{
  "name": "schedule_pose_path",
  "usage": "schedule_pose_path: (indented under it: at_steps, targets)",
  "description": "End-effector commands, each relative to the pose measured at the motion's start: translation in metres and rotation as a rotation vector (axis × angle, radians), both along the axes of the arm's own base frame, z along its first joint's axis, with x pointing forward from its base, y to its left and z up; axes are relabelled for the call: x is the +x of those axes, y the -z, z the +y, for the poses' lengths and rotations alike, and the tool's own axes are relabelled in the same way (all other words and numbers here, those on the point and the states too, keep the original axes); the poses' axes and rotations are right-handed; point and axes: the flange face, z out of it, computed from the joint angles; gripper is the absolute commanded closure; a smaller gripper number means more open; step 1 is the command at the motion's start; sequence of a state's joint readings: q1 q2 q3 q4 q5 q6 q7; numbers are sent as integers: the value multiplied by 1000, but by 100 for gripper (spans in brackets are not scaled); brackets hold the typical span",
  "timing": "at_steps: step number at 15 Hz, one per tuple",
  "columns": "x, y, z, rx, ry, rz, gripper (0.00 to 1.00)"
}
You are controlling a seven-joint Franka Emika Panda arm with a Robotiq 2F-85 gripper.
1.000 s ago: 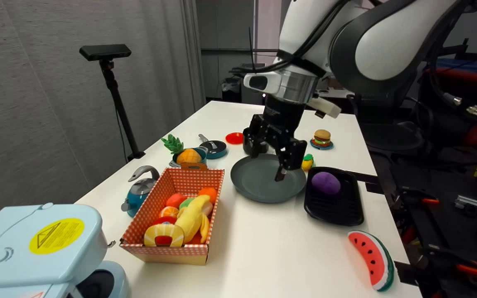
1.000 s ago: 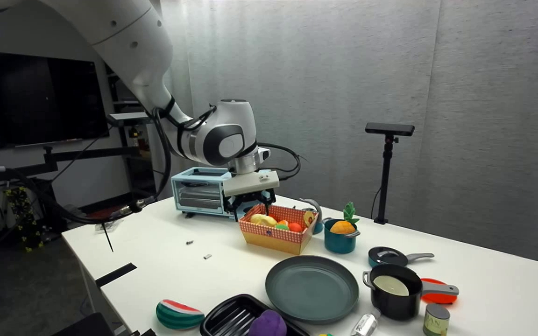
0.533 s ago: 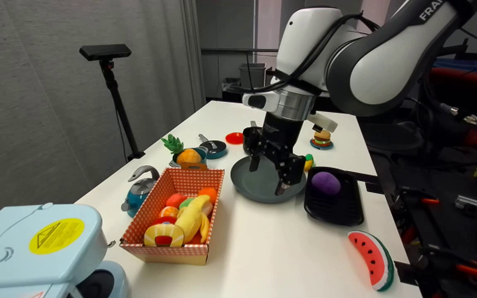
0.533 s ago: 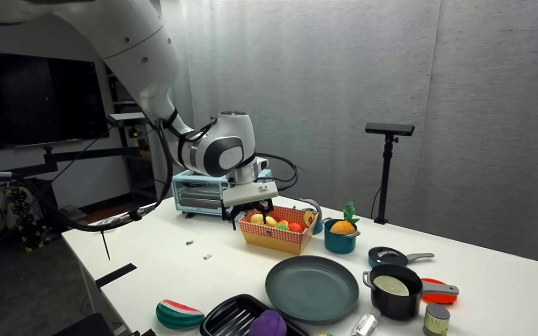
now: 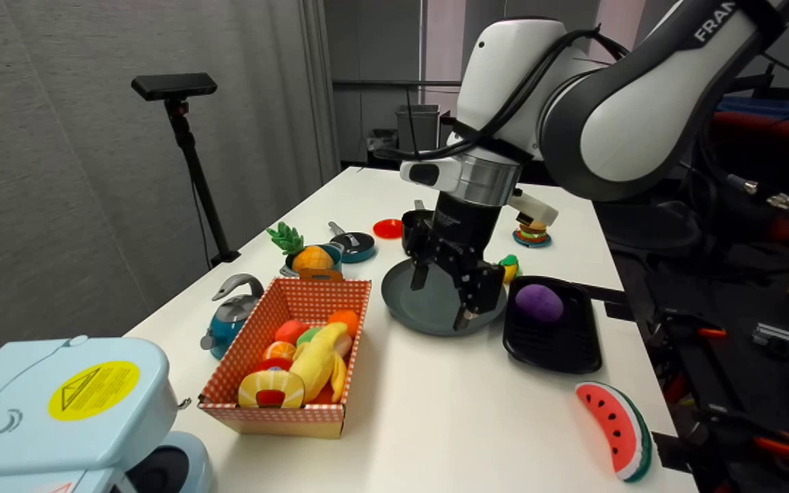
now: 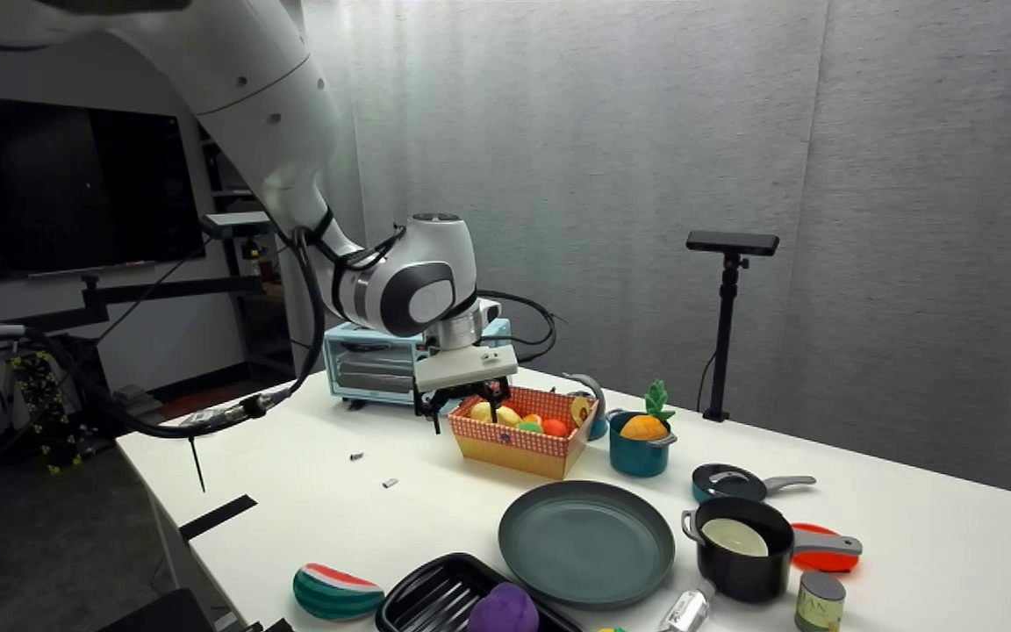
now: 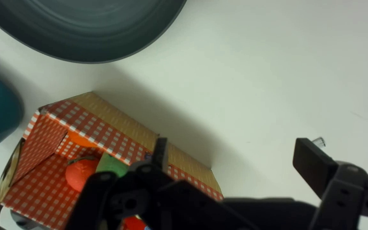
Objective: Take the banana and put it on the table
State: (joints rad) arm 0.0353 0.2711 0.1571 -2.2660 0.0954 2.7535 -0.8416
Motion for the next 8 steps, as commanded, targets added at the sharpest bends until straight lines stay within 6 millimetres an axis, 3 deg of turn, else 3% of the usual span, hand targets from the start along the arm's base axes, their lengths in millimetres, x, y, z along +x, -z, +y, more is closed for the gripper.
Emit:
schedule_pose_path:
  at_steps: [1,5,8]
  targets:
    - [15,15,19,64,37,-83,0]
    - [39,27,43,123,63,-201,0]
    - [58,34,50,149,93,-257,0]
